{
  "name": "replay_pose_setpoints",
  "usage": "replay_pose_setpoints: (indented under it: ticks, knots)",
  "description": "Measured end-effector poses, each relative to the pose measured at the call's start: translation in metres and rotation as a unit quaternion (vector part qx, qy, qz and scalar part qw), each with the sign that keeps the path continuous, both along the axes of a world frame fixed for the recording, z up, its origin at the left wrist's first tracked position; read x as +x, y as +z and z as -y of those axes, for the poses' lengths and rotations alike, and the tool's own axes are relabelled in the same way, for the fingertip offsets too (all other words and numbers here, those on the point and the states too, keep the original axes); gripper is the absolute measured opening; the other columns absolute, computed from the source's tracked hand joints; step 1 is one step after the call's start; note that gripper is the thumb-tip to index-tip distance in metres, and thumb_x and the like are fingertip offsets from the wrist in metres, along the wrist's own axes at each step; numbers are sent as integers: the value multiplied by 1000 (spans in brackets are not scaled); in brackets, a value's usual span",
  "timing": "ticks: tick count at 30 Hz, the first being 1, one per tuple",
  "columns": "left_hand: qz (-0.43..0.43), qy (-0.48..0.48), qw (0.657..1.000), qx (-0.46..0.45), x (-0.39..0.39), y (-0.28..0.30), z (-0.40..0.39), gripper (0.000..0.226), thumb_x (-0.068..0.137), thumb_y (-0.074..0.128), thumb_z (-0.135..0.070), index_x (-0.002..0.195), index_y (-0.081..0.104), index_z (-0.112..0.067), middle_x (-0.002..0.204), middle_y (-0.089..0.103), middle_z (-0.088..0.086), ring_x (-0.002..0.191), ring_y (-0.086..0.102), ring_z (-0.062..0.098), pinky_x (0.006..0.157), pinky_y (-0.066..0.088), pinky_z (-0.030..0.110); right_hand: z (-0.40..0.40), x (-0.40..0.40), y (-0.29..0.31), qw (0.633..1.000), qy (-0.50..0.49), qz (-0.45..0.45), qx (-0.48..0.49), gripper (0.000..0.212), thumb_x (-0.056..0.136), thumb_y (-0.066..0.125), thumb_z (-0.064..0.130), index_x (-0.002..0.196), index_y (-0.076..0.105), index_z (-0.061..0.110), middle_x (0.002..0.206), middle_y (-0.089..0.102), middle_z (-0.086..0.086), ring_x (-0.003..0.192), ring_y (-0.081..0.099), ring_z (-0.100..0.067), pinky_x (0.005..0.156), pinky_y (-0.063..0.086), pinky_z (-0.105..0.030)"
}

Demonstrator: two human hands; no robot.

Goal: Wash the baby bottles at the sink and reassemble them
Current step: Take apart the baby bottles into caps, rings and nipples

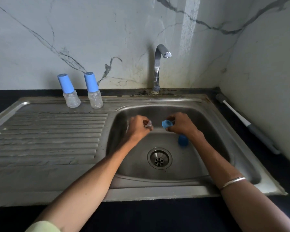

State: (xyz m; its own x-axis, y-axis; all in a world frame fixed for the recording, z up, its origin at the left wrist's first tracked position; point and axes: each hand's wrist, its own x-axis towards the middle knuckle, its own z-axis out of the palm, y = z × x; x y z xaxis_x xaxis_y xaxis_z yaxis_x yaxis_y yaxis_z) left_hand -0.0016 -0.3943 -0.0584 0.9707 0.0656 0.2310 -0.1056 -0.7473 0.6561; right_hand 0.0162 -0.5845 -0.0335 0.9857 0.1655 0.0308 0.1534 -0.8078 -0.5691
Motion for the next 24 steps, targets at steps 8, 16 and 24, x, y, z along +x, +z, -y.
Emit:
replay_pose_setpoints:
  ticks: [8, 16, 24]
  knots:
    - [-100, -39, 987, 122, 20, -25, 17, 26, 89, 68, -19, 114, 66, -14, 123, 56, 16, 116, 55, 33, 96, 46, 35, -12, 34, -38, 990, 14, -82, -117, 50, 67, 85, 15, 115, 69, 15, 114, 69, -10, 106, 65, -25, 91, 54, -36]
    - [-128, -84, 967, 204, 37, -50, 25, 25, 89, 64, -3, 114, 59, -7, 124, 52, 15, 114, 55, 34, 89, 50, 41, -15, 50, -68, 983, 20, -78, -163, 43, 74, 78, 12, 115, 68, 13, 121, 65, -15, 114, 61, -30, 92, 49, -33]
    - [-129, -103, 959, 232, 44, -66, 24, 21, 86, 60, 6, 104, 62, -3, 118, 58, 18, 106, 61, 35, 84, 54, 40, -16, 56, -89, 974, 35, -98, -200, 40, 78, 77, 14, 117, 69, 9, 119, 68, -11, 110, 64, -24, 92, 52, -32]
